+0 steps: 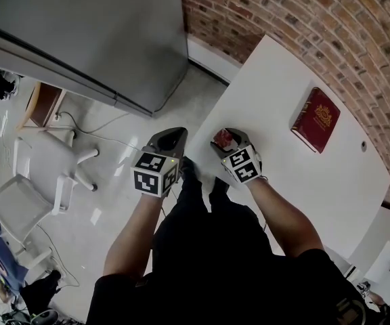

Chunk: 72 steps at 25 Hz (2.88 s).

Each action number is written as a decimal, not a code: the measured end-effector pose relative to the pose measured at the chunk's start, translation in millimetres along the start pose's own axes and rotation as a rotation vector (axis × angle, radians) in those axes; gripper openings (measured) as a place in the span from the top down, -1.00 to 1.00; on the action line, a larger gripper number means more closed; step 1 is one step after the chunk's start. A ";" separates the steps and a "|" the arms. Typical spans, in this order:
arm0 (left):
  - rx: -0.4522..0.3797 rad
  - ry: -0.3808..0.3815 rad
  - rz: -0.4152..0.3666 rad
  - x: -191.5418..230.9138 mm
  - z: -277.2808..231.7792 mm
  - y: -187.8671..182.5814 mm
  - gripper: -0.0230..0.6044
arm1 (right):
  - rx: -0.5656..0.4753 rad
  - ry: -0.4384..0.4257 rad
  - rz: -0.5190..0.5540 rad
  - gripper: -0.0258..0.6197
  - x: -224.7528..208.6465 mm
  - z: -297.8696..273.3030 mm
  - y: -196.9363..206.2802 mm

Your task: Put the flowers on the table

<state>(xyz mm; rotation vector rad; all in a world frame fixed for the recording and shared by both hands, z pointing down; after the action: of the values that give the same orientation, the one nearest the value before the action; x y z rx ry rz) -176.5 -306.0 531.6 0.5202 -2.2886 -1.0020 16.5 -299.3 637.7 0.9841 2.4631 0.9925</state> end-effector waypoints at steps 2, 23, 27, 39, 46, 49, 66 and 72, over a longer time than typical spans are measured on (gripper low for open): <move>0.001 0.000 -0.004 -1.8 0.2 -1.7 0.89 | 0.011 -0.005 0.006 0.09 -0.4 0.2 1.2; -0.125 -0.103 -0.028 -21.4 16.4 -55.9 0.89 | -0.076 0.026 -0.113 0.06 -51.5 83.9 25.5; -0.149 -0.129 -0.042 -36.5 17.7 -63.8 0.89 | -0.126 0.058 -0.168 0.06 -70.8 110.9 33.5; -0.178 -0.153 -0.086 -89.6 11.0 -75.6 0.89 | -0.350 0.048 -0.314 0.48 -109.5 204.7 20.8; -0.181 -0.133 -0.113 -93.4 11.2 -84.1 0.89 | -0.451 0.092 -0.286 0.68 -119.8 244.5 -5.3; -0.184 -0.116 -0.140 -92.7 11.1 -91.1 0.89 | -0.476 0.106 -0.275 0.74 -119.9 256.3 -15.5; -0.372 -0.045 -0.304 -73.3 64.4 -159.4 0.89 | -0.644 0.190 -0.215 0.83 -93.8 298.5 -98.9; -0.457 -0.031 -0.312 -73.0 82.8 -179.6 0.89 | -0.731 0.215 -0.187 0.86 -89.2 312.7 -131.3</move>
<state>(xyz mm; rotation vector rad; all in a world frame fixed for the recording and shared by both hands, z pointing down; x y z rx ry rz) -153.9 -336.8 324.3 0.6756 -1.9443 -1.6394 174.2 -277.3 325.3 0.4116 2.0008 1.8052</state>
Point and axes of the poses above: the fingertips, and each gripper's own axes: z backward along the fingers, x to its left, y out of its underside, the point moved 9 cm from there along z, backward along the fingers, and after that the axes turned 4 degrees about y, right-handed, at the moved point
